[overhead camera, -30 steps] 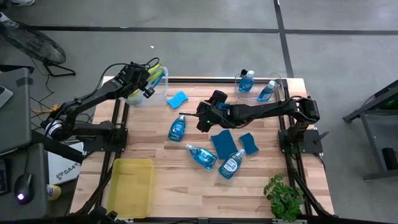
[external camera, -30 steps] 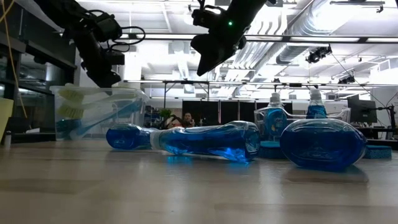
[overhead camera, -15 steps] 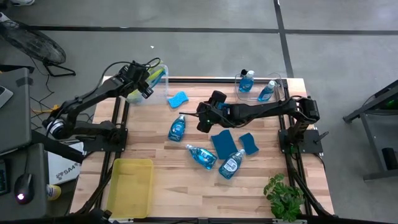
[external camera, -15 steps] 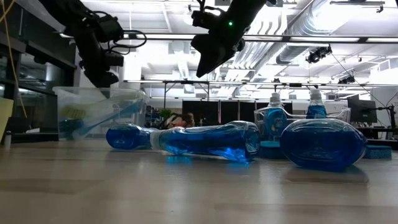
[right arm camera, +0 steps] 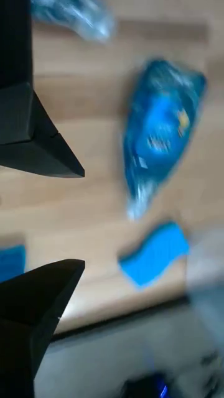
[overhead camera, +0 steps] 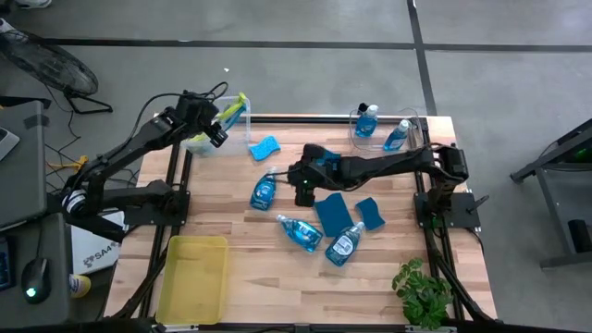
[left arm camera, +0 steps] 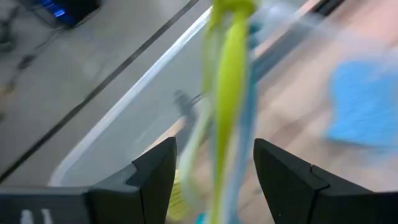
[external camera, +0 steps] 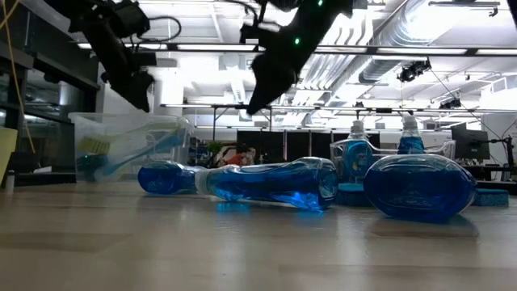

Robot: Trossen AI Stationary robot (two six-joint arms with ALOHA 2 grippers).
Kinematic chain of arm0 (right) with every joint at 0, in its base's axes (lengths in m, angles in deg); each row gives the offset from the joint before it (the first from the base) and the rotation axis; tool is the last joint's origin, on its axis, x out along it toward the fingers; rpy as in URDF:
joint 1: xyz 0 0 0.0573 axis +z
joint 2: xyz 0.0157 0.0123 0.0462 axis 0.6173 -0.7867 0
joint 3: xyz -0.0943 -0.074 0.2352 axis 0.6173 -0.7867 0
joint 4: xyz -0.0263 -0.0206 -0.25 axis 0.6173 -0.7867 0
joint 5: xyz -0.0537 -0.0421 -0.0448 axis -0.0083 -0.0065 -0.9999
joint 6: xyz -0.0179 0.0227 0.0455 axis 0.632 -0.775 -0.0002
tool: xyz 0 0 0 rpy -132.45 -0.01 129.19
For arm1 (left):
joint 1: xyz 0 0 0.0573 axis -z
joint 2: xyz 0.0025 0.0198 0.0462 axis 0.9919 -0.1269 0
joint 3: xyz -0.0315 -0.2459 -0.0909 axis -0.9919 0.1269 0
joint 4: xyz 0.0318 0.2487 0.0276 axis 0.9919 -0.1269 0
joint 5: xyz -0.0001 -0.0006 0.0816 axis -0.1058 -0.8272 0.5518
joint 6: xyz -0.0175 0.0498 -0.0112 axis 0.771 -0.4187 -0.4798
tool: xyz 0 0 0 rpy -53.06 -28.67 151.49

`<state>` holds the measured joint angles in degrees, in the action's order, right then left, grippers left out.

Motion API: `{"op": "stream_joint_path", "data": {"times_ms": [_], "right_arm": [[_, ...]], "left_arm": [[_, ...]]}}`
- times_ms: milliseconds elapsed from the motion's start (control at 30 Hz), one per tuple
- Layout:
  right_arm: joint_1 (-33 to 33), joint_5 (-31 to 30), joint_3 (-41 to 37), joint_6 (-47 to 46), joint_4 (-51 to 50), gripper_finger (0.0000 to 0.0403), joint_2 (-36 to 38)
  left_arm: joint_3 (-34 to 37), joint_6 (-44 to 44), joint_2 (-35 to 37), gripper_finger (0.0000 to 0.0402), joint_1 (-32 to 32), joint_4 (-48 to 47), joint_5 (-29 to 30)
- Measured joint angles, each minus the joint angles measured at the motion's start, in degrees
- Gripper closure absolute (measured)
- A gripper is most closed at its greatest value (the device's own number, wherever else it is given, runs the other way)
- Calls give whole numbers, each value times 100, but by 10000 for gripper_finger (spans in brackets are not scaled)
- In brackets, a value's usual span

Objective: Pick & Place Kitchen Sink Supplies
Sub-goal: Put the top soap dispenser into the transparent bin

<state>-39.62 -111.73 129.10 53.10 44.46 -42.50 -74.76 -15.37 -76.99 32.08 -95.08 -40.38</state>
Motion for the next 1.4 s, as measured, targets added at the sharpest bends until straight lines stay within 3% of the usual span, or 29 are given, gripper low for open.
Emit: {"op": "stream_joint_path", "data": {"times_ms": [100, 500, 733, 1100, 1267, 1400], "right_arm": [[0, 367, 0, 458, 136, 183, -287], [39, 680, 0, 1759, 918, 183, -626], [46, 1056, 0, 2824, 947, 183, -626], [35, 1168, 0, 4426, 1341, 183, -1178], [80, 546, -2, 4935, 1976, 183, -1537], [79, 444, 0, 5028, 2416, 183, -1632]], "left_arm": [[-2, 54, 210, 193, 1, -17, -714], [-10, 847, 612, 192, 138, -228, -3780], [-10, 1379, 367, 192, 1017, -610, -3733], [-8, 1993, -7, 192, 2231, -832, -2783], [-6, 2509, -253, 192, 2421, -888, -2613], [-6, 2753, -494, 192, 2532, -955, -2558]]}}
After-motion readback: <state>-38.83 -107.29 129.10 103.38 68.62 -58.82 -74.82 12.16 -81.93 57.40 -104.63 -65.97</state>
